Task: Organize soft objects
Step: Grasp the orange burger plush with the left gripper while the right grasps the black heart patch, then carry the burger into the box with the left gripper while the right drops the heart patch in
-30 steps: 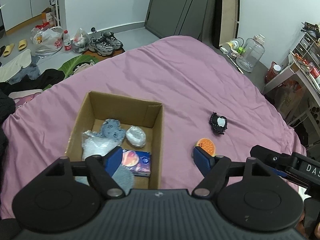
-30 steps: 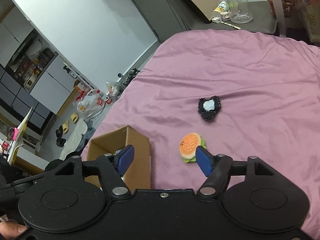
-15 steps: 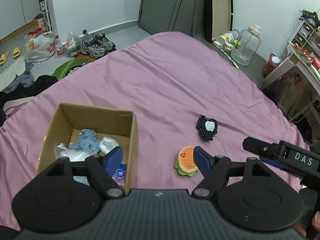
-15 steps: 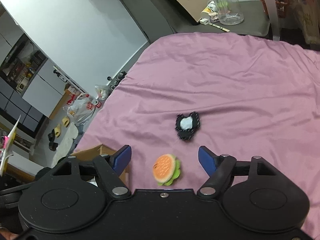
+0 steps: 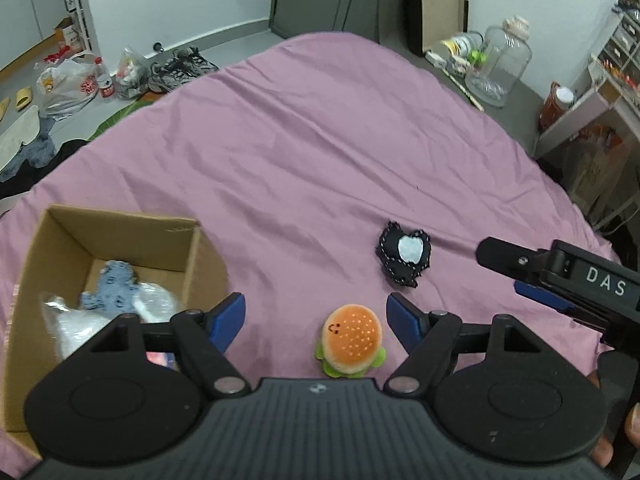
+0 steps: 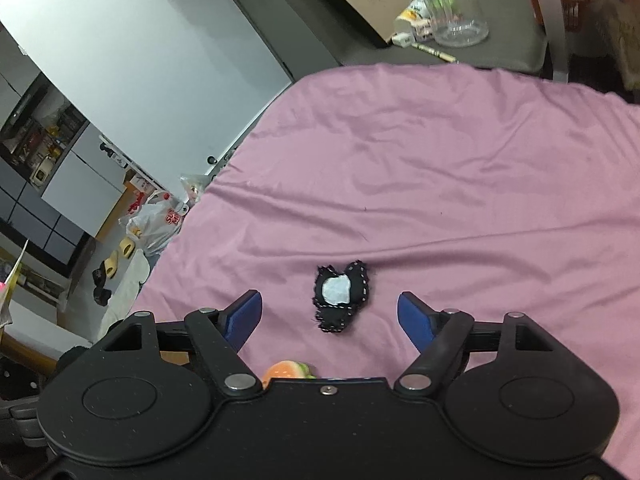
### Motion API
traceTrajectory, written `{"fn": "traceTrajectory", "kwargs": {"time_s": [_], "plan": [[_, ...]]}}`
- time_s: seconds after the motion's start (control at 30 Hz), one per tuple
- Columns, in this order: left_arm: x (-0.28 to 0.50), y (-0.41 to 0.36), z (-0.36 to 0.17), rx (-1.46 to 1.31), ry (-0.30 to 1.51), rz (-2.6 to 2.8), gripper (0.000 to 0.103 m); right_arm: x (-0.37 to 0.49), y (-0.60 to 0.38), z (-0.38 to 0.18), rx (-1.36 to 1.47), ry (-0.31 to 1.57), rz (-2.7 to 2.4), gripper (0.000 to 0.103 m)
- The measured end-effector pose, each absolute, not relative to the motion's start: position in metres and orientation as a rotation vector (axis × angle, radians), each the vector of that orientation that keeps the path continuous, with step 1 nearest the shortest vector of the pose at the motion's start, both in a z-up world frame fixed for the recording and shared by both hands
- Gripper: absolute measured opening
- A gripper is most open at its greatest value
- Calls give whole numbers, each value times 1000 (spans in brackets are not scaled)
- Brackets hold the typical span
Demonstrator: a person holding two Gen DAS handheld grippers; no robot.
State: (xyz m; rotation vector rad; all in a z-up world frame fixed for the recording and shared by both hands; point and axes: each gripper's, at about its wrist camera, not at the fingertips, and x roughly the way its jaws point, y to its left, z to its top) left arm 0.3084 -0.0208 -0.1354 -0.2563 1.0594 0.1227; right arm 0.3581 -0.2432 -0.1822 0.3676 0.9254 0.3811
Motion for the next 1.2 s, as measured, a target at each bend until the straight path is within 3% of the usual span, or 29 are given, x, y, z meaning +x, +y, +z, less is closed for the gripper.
{"fn": "traceTrajectory", "kwargs": {"time_s": [0.33,0.43,0.47,0.73,0.87,0.93,0.97,1.07,1.2], "plan": [[324,-44,-190,-242,1170,82,73,379,-243,-219,367,972,453,74],[329,-44,-203,-243,1195,83,56,387,-239,-231,361,989,467,74],[330,-44,-206,-253,1205,77,42,390,-237,-234,360,995,466,74],[341,-41,-202,-247,1207,57,33,407,-225,-250,371,1005,479,71],[340,-38,-197,-238,1199,44,33,412,-220,-256,369,1012,465,58],[339,-37,-195,-242,1200,35,33,411,-219,-258,361,1008,462,45],[339,-36,-193,-246,1200,31,33,411,-219,-259,362,1014,459,31],[332,-32,-185,-261,1192,18,33,405,-223,-254,375,1012,442,16],[321,-20,-167,-282,1162,9,33,388,-228,-232,364,964,432,12]]}}
